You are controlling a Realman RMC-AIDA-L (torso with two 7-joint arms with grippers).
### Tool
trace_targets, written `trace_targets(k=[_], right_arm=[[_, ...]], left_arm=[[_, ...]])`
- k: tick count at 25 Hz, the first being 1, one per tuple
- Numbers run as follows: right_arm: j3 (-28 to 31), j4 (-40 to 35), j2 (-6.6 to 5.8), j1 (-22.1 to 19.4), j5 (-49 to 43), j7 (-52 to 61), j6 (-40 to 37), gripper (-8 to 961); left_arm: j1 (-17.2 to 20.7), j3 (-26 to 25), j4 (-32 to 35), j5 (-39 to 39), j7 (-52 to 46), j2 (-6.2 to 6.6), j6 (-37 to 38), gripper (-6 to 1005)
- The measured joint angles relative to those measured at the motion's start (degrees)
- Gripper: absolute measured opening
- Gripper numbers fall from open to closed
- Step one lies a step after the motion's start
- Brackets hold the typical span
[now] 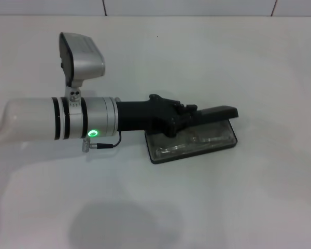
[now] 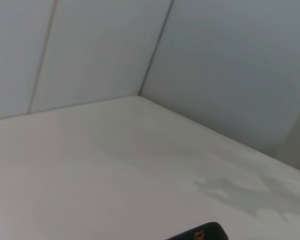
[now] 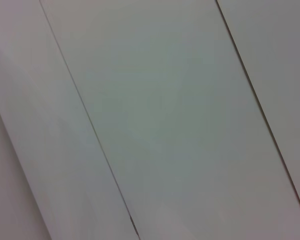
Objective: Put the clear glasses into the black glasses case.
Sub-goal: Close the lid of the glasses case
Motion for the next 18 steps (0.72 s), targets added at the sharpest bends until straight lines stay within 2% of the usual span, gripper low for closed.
trace_targets(k=[13, 18], right_arm=[[0.00, 0.90, 0.02, 0.15, -0.06, -0.59, 0.10, 224], [0.06, 1.37, -0.02, 0.40, -0.06, -0.69, 0.12, 226]], left_arm=[[0.00, 5.83, 0.41, -0.62, 0.68, -0.37, 0.27, 166], [0.44, 8.70, 0.41, -4.10, 1.62, -0.42, 0.19, 168]])
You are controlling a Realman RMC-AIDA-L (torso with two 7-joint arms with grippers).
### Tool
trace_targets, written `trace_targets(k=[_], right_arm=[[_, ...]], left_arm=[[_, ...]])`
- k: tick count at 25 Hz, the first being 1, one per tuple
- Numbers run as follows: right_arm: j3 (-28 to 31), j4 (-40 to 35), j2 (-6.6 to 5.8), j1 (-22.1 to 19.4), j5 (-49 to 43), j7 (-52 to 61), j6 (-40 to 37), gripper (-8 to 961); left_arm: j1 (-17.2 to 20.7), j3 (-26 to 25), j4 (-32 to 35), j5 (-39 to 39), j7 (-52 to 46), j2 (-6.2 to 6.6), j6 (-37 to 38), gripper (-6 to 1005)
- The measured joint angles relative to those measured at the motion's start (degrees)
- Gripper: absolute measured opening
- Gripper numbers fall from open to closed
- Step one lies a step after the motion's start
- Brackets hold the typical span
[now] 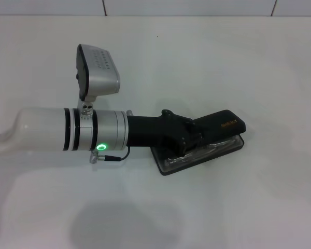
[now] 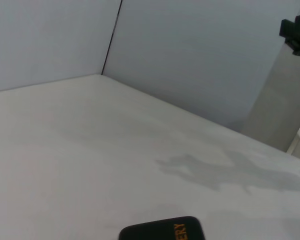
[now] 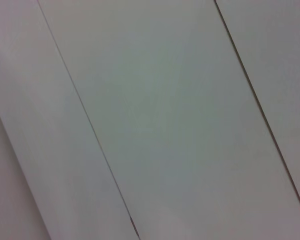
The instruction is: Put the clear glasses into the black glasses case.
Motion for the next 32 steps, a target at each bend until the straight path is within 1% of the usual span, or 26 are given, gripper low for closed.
trace_targets(k=[4, 8, 12, 15, 16, 17, 20, 22, 25, 27, 28, 29, 30, 31, 32], right_arm=[[0.27, 0.02, -0.02, 0.03, 0.00, -0.02, -0.04, 228], [0.19, 0.02, -0.04, 0.20, 0.01, -0.02, -0.06, 229], [-0.06, 0.02, -0.05, 0.35, 0.01, -0.02, -0.10, 231], [-0.03, 0.02, -0.05, 0.16, 0.01, -0.02, -0.41, 232], [0.09, 0.03, -0.08, 0.01, -0.01, -0.04, -0.87, 233], [0.34, 0.02, -0.19, -0.15, -0.31, -0.34, -1.88, 233], [0.52, 0.02, -0.45, -0.03, -2.05, -2.96, -5.49, 235], [-1.07, 0.74, -0.33, 0.68, -3.05, -7.11, -8.57, 235], [-5.25, 3.31, -0.13, 2.25, -2.94, -12.07, -12.44, 237], [-10.11, 5.38, 0.03, 4.03, -2.40, -14.09, -14.51, 238], [-12.91, 6.42, 0.10, 4.88, -1.97, -14.69, -14.86, 238], [-14.90, 7.09, 0.16, 5.62, -1.61, -15.12, -15.06, 274], [-18.79, 8.22, 0.23, 6.67, -0.62, -15.77, -14.95, 310], [-20.90, 8.74, 0.25, 7.29, -0.03, -16.11, -14.74, 345], [-20.90, 8.74, 0.25, 7.29, -0.03, -16.11, -14.74, 381]], left_arm=[[0.64, 2.36, 0.46, -2.07, 0.58, 0.00, 0.03, 170], [0.94, 3.51, 0.25, -2.26, 0.68, 0.00, -0.37, 172], [1.06, 5.76, 0.65, -2.55, 1.49, -0.01, 0.42, 175], [1.68, 7.48, 2.46, -5.57, 4.61, 0.13, 6.57, 176], [2.10, 7.68, 3.73, -6.50, 4.87, 0.26, 8.66, 177], [3.46, 7.56, 6.78, -7.50, 4.23, 0.50, 11.71, 177], [9.31, 5.47, 18.39, -8.63, 1.63, 1.36, 18.79, 179], [14.69, 2.55, 27.38, -8.84, 1.42, 2.00, 23.58, 180], [20.75, -2.80, 35.43, -9.24, 1.39, 2.12, 30.54, 181], [21.69, -5.49, 36.33, -9.08, -1.48, 2.19, 32.29, 182], [21.72, -6.70, 35.93, -8.61, -3.25, 2.45, 33.01, 183], [21.64, -7.95, 35.30, -8.02, -4.98, 2.78, 33.86, 249], [21.51, -8.98, 34.19, -7.37, -5.81, 3.35, 34.64, 314], [21.37, -9.83, 32.86, -6.80, -6.31, 4.02, 35.34, 380], [21.30, -10.26, 32.08, -6.47, -6.41, 4.44, 35.70, 421]])
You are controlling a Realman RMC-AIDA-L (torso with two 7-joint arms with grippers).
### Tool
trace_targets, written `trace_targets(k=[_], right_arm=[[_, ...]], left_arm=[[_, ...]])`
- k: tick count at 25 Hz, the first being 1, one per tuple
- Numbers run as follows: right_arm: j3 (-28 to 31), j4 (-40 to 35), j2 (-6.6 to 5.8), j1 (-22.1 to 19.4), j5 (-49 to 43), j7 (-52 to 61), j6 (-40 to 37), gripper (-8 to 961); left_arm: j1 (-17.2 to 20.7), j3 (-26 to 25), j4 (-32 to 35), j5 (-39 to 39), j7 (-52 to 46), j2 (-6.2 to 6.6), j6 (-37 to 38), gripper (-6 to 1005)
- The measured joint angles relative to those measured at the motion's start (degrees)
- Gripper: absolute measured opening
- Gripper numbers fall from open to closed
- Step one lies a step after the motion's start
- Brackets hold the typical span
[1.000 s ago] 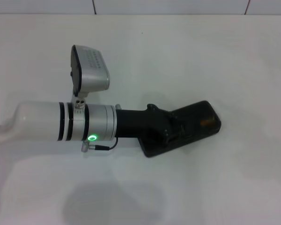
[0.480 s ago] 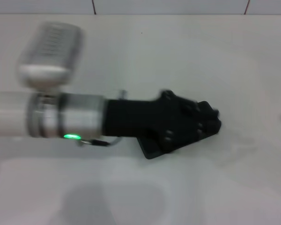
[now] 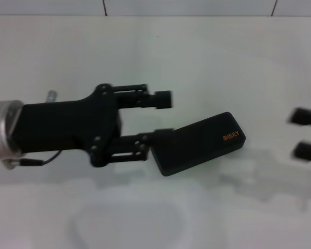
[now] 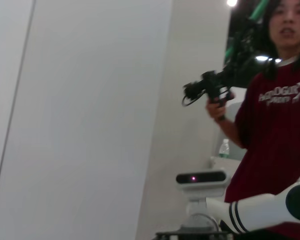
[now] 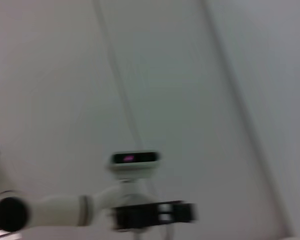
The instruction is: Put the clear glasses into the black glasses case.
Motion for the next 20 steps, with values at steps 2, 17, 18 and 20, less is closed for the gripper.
trace_targets(k=[2, 17, 18, 20], right_arm=[[-8.66, 1.41, 0.07, 1.88, 3.66, -1.57, 2.10, 453], [-17.67, 1.68, 0.51, 6.30, 6.78, -1.08, 7.18, 859], [-17.67, 1.69, 0.53, 6.36, 6.78, -1.08, 7.32, 859], [-17.76, 1.71, 0.58, 6.44, 6.79, -1.08, 7.61, 859]], left_arm=[[-0.06, -0.93, -1.85, 1.57, 0.09, 1.27, 0.52, 505], [0.06, -2.57, -4.74, 5.61, 1.25, 4.34, 2.86, 798], [0.10, -2.58, -4.74, 5.63, 1.25, 4.41, 2.90, 798], [0.24, -2.59, -4.74, 5.70, 1.25, 4.48, 2.95, 798]])
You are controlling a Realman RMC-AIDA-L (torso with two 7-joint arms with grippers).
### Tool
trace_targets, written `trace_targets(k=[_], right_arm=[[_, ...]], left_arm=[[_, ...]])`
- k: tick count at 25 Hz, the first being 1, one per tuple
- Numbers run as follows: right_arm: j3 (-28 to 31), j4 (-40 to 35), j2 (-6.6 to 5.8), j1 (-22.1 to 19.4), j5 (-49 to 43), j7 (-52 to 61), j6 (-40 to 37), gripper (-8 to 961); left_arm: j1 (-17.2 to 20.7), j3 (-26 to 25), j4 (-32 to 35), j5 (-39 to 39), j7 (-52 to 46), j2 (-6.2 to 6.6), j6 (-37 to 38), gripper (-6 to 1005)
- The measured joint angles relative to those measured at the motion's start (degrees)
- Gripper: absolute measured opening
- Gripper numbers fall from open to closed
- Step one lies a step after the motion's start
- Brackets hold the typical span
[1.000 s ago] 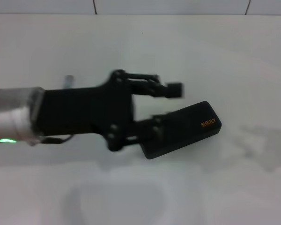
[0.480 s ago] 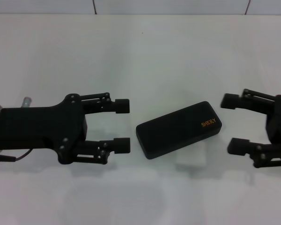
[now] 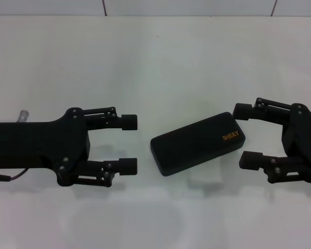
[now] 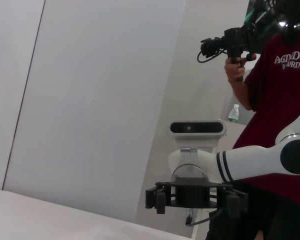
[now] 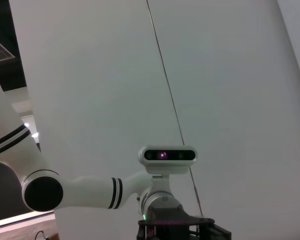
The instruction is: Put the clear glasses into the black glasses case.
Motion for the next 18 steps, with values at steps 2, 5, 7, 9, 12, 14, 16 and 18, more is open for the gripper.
trace_targets(k=[2, 5, 7, 9, 12, 14, 16, 18], right_arm=[[-0.17, 0.02, 0.00, 0.03, 0.03, 0.00, 0.14, 859], [-0.71, 0.03, 0.00, 0.05, 0.07, 0.00, 0.27, 859], [-0.91, 0.03, 0.00, 0.06, 0.06, 0.00, 0.35, 859], [-0.96, 0.09, 0.00, 0.07, 0.01, 0.00, 0.37, 859], [-1.23, 0.55, 0.00, 0.09, 0.03, -0.01, 0.37, 859], [-1.33, 0.65, 0.00, 0.10, 0.03, -0.01, 0.37, 859], [-1.37, 0.65, 0.00, 0.09, -0.02, -0.03, 0.37, 859], [-1.39, 0.65, 0.00, 0.10, -0.02, -0.06, 0.37, 859]], left_arm=[[0.06, 0.00, 0.00, 0.22, 0.00, 0.02, 0.04, 798], [0.03, 0.00, -0.41, 0.79, -0.01, 0.04, 0.08, 798], [-0.13, 0.00, -0.94, 0.87, -0.01, 0.05, 0.08, 798], [-0.22, 0.00, -1.18, 0.89, 0.16, 0.05, 0.08, 797], [-0.17, 0.00, -1.22, 0.89, 0.45, 0.05, 0.08, 797], [-0.15, 0.00, -1.23, 0.89, 0.48, 0.05, 0.08, 797], [-0.11, 0.00, -1.25, 0.89, 0.50, 0.05, 0.08, 797], [-0.07, 0.00, -1.25, 0.89, 0.54, 0.05, 0.08, 797]])
